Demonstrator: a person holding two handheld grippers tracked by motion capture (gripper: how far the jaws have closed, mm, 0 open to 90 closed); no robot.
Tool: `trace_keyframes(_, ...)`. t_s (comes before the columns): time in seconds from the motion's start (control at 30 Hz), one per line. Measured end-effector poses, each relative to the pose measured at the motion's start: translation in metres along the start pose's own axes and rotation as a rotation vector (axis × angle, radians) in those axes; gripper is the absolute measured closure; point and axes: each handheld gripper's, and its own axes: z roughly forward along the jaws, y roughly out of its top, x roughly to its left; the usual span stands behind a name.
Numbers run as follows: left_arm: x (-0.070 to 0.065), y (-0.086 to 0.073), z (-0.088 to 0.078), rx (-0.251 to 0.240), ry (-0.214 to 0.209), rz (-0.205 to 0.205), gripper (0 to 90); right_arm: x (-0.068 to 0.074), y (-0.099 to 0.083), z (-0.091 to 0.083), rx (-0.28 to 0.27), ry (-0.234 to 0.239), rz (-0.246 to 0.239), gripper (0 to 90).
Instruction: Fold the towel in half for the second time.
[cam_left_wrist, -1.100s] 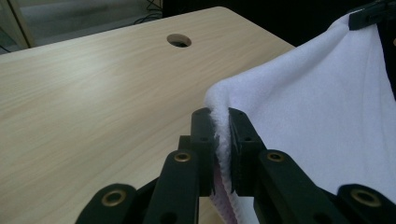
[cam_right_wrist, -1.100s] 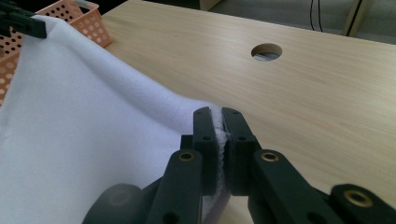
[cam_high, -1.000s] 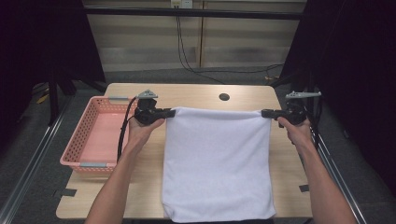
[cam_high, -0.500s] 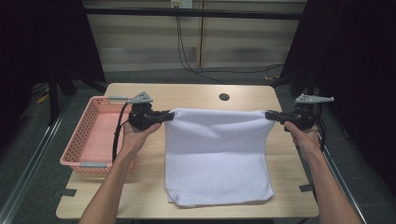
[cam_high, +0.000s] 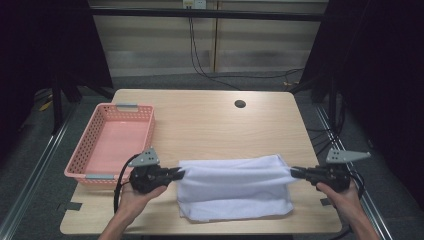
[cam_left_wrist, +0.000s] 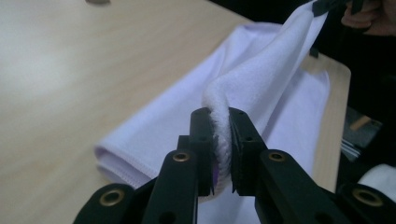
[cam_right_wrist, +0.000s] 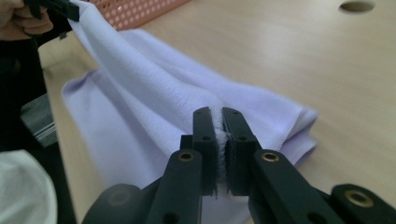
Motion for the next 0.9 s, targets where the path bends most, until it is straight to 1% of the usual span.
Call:
trace_keyframes(0.03,-0.003,-0.006,0.0,0.012,-0.01,0.0,81.5,0.0,0.0,0.0,0.0,0.0,0.0,84.6)
trace_keyframes(0.07,-0.007,-0.012,0.0,0.025,-0.021,-0.008,81.0,0.006,-0.014,-0.001,0.024,0.005,0.008,84.2)
trace_keyframes(0.1,-0.015,-0.023,0.002,0.057,-0.041,-0.017,81.0,0.009,-0.02,-0.002,0.039,0.01,0.01,83.7)
trace_keyframes(0.13,-0.015,-0.023,0.002,0.057,-0.041,-0.017,80.9,0.012,-0.026,-0.002,0.049,0.006,0.013,82.3)
trace_keyframes(0.17,-0.019,-0.028,0.003,0.083,-0.042,-0.003,80.9,0.012,-0.026,-0.002,0.049,0.006,0.013,82.3)
trace_keyframes(0.2,-0.022,-0.034,0.004,0.108,-0.051,-0.001,80.4,0.014,-0.032,-0.002,0.057,0.015,0.021,81.1)
trace_keyframes(0.23,-0.024,-0.039,0.004,0.121,-0.059,-0.001,79.8,0.017,-0.037,-0.002,0.07,0.019,0.023,80.0)
trace_keyframes(0.27,-0.025,-0.044,0.003,0.129,-0.06,-0.008,79.0,0.022,-0.046,-0.004,0.098,0.026,0.026,76.0)
trace_keyframes(0.3,-0.026,-0.049,0.001,0.124,-0.073,-0.026,79.0,0.022,-0.046,-0.004,0.098,0.026,0.026,76.0)
trace_keyframes(0.33,-0.027,-0.053,-0.001,0.111,-0.096,-0.038,78.6,0.025,-0.049,-0.006,0.112,0.029,0.026,74.2)
trace_keyframes(0.37,-0.028,-0.055,-0.003,0.123,-0.121,-0.033,78.0,0.027,-0.052,-0.008,0.114,0.035,0.028,72.0)
trace_keyframes(0.4,-0.029,-0.057,-0.006,0.134,-0.128,-0.022,76.9,0.028,-0.053,-0.01,0.114,0.037,0.033,69.8)
trace_keyframes(0.47,-0.027,-0.057,-0.011,0.12,-0.148,-0.026,73.9,0.029,-0.054,-0.015,0.095,0.017,0.047,65.6)
trace_keyframes(0.5,-0.026,-0.055,-0.013,0.106,-0.139,-0.025,72.9,0.029,-0.052,-0.017,0.077,0.005,0.056,64.4)
trace_keyframes(0.53,-0.018,-0.05,-0.012,0.073,-0.101,-0.051,68.9,0.025,-0.047,-0.017,0.065,-0.052,0.063,63.2)
trace_keyframes(0.57,-0.014,-0.048,-0.01,0.054,-0.091,-0.065,67.5,0.023,-0.044,-0.014,0.066,-0.077,0.063,62.6)
trace_keyframes(0.6,-0.009,-0.045,-0.004,0.051,-0.082,-0.076,67.2,0.02,-0.041,-0.009,0.068,-0.088,0.066,60.7)
trace_keyframes(0.63,-0.009,-0.045,-0.004,0.051,-0.082,-0.076,66.6,0.02,-0.041,-0.009,0.068,-0.088,0.066,60.7)
trace_keyframes(0.67,-0.005,-0.044,0.003,0.057,-0.063,-0.088,66.6,0.018,-0.038,-0.003,0.075,-0.097,0.065,59.4)
trace_keyframes(0.7,-0.002,-0.042,0.012,0.072,-0.054,-0.101,66.2,0.016,-0.034,0.005,0.087,-0.11,0.067,58.3)
trace_keyframes(0.73,0.001,-0.041,0.02,0.095,-0.054,-0.096,65.2,0.013,-0.032,0.013,0.099,-0.134,0.068,54.7)
trace_keyframes(0.77,0.003,-0.04,0.028,0.126,-0.052,-0.079,63.9,0.009,-0.03,0.021,0.114,-0.146,0.077,50.2)
trace_keyframes(0.8,0.007,-0.04,0.041,0.191,-0.011,-0.062,59.7,0.001,-0.028,0.038,0.152,-0.205,0.093,48.0)
trace_keyframes(0.83,0.007,-0.04,0.041,0.191,-0.011,-0.062,57.8,0.001,-0.028,0.038,0.152,-0.205,0.093,48.0)
trace_keyframes(0.87,0.008,-0.042,0.045,0.209,-0.017,-0.069,57.8,-0.003,-0.029,0.045,0.179,-0.213,0.092,47.4)
trace_keyframes(0.9,0.006,-0.043,0.048,0.236,-0.007,-0.049,57.0,-0.006,-0.029,0.052,0.199,-0.244,0.098,46.6)
